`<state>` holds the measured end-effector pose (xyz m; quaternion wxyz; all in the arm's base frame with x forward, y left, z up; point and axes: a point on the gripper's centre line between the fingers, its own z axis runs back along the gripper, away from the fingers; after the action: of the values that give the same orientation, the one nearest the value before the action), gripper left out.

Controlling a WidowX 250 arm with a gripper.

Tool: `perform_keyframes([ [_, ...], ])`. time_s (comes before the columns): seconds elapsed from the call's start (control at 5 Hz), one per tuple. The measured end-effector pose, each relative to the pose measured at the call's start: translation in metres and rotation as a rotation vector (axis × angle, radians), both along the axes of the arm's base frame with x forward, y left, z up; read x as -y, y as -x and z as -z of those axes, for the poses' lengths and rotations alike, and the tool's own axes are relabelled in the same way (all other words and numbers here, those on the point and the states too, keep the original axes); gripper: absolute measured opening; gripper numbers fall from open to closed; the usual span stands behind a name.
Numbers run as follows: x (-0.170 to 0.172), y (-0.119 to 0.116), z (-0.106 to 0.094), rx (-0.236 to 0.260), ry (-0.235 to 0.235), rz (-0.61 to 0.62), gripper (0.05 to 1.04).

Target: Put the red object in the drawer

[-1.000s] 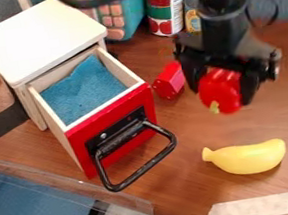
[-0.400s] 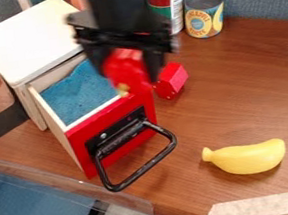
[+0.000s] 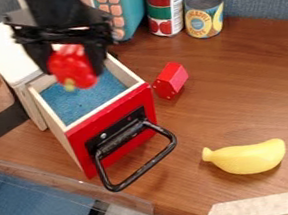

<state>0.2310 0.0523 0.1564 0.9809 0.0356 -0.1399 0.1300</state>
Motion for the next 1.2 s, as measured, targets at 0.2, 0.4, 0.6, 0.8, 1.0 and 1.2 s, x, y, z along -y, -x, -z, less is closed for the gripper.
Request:
perform_keyframes([
  [0.2,-0.020,0.000,0.005,0.000,0.010,-0.073,0.883],
  [0.4,-0.029,-0.007,0.016,-0.001,0.011,-0.077,0.883],
  [0.6,-0.029,-0.018,0.030,-0.007,0.024,-0.081,0.883],
  [0.8,-0.018,-0.026,0.042,-0.026,0.029,-0.041,0.883],
  [1.0,-0.018,-0.033,0.047,-0.026,0.017,-0.042,0.931],
  [1.2,-0.017,-0.034,0.050,-0.031,0.009,-0.034,1.009],
])
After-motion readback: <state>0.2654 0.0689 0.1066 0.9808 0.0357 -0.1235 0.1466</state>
